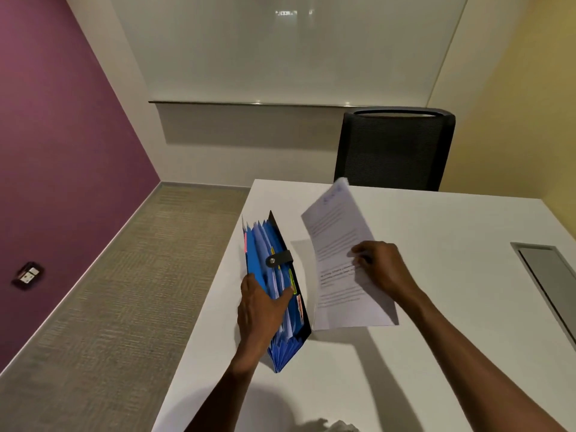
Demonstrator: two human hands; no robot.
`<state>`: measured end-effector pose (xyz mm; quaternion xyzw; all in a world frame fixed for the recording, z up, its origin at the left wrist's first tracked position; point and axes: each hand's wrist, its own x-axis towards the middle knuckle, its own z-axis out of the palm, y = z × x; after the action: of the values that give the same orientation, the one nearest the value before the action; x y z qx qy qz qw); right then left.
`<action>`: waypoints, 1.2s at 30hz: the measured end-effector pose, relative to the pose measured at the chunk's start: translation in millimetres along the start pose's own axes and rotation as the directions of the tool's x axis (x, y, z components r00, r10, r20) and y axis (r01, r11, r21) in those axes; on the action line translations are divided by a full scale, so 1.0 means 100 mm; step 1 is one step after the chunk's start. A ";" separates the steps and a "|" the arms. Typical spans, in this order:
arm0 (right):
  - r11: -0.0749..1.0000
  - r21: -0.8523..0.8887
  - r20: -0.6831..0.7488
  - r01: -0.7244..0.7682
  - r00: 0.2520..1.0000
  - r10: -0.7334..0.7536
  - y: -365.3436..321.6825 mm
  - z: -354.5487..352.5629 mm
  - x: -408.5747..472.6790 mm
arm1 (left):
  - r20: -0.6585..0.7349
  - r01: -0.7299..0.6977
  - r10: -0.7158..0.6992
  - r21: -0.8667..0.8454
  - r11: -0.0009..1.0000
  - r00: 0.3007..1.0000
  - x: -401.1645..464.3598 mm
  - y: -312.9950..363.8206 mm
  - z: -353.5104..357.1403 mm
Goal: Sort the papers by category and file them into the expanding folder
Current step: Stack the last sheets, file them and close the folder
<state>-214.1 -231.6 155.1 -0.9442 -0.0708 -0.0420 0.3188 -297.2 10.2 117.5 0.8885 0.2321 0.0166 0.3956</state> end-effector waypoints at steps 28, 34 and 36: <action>0.818 0.350 0.345 -0.456 0.875 0.340 -0.94 1.02 0.34 | 0.021 0.092 -0.091 -0.048 0.995 0.996 0.08 -0.03 -0.25; 0.712 0.365 0.395 -0.600 0.792 0.465 -0.71 1.05 0.37 | 0.035 0.116 -0.115 -0.026 0.993 0.993 0.12 0.04 -0.21; 0.714 0.355 0.388 -0.603 0.790 0.474 -0.68 1.06 0.37 | 0.044 0.112 -0.111 -0.012 0.994 0.993 0.12 0.07 -0.18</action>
<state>-185.0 -109.9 115.7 -0.8156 0.1598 0.2001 0.5188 -287.3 23.6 132.5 0.8714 0.2728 -0.0229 0.4070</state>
